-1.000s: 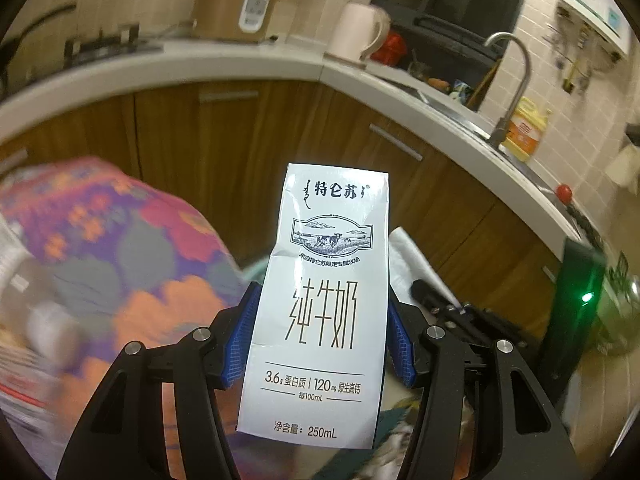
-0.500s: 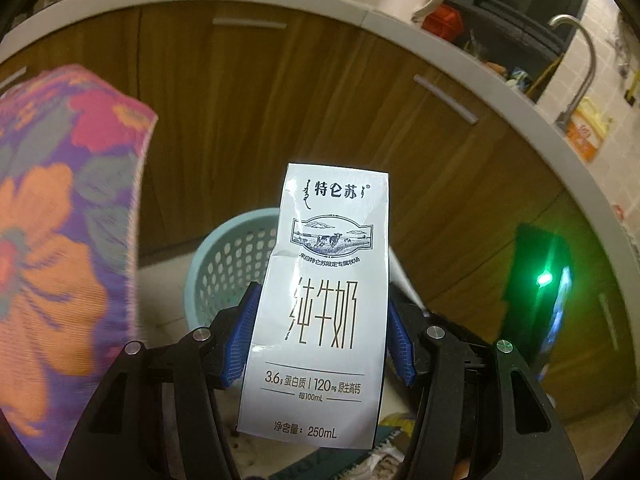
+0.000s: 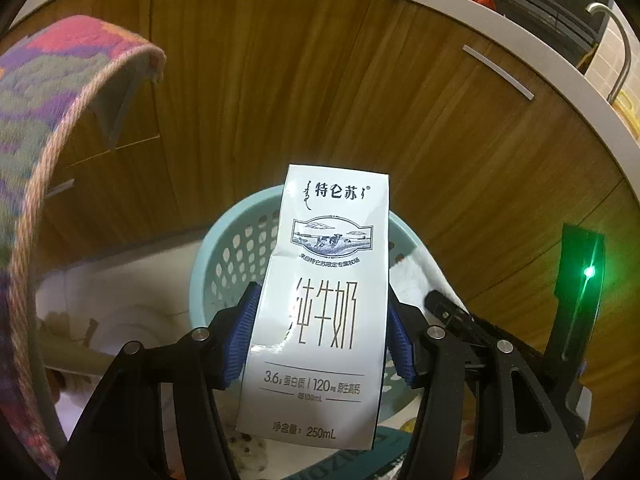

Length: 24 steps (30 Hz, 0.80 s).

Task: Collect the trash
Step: 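Carry carton and tissue over the blue wastebasket with both tools, then open both tools to drop carton and tissue into the wastebasket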

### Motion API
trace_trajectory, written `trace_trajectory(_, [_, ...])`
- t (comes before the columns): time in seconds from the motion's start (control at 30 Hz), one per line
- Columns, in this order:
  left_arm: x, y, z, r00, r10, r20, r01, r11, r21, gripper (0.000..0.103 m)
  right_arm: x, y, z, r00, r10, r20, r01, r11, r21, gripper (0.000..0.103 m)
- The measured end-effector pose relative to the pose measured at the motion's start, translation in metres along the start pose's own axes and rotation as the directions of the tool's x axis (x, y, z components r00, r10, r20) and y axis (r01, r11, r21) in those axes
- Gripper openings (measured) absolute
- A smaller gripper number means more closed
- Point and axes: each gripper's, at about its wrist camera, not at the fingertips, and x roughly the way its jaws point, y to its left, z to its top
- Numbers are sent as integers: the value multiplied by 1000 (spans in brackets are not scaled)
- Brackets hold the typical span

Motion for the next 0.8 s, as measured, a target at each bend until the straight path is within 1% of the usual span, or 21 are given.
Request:
trace_trajectory(0.13, [0, 3, 1, 1000, -2, -8, 2, 1000, -5, 57, -3, -3, -3, 1000, -7, -4, 7, 1000, 5, 5])
trace_trajectory(0.23, [-1, 2, 1, 1000, -19, -20, 19, 1000, -13, 58, -10, -5, -7, 1000, -11, -4, 11, 1000, 6, 6])
trace_trajectory(0.33, [-9, 2, 1, 999, -36, -13, 36, 999, -18, 61, -14, -5, -11, 1000, 0, -10, 0, 1000, 4, 7])
trace_trajectory(0.4, [-16, 0, 2, 999, -53, -5, 53, 998, -25, 64, -16, -6, -13, 1000, 2, -8, -2, 1000, -4, 11])
trace_trajectory(0.43, [-18, -1, 2, 998, -56, -2, 56, 998, -28, 64, -20, -5, -16, 1000, -2, -3, 2, 1000, -10, 16])
trace_trajectory(0.47, [-20, -4, 4, 998, -65, 1, 65, 997, -33, 64, -23, -4, -16, 1000, -8, 4, 8, 1000, -13, 19])
trace_trajectory(0.5, [-24, -4, 4, 997, -75, 4, 75, 996, -40, 64, -26, -5, -16, 1000, -8, 9, 8, 1000, -13, 24])
trace_trajectory(0.53, [-31, -5, 5, 996, -87, 10, 87, 995, -49, 64, -31, -5, -17, 1000, -5, 16, 5, 1000, -6, 28])
trace_trajectory(0.7, [-66, -12, 7, 991, -126, 49, 129, 990, -55, 65, -60, -7, -20, 999, -3, 53, 2, 1000, 11, 29])
trace_trajectory(0.8, [-96, -18, 10, 983, -165, 74, 168, 985, -38, 66, -83, -4, -20, 996, 13, 87, -16, 999, 28, 29])
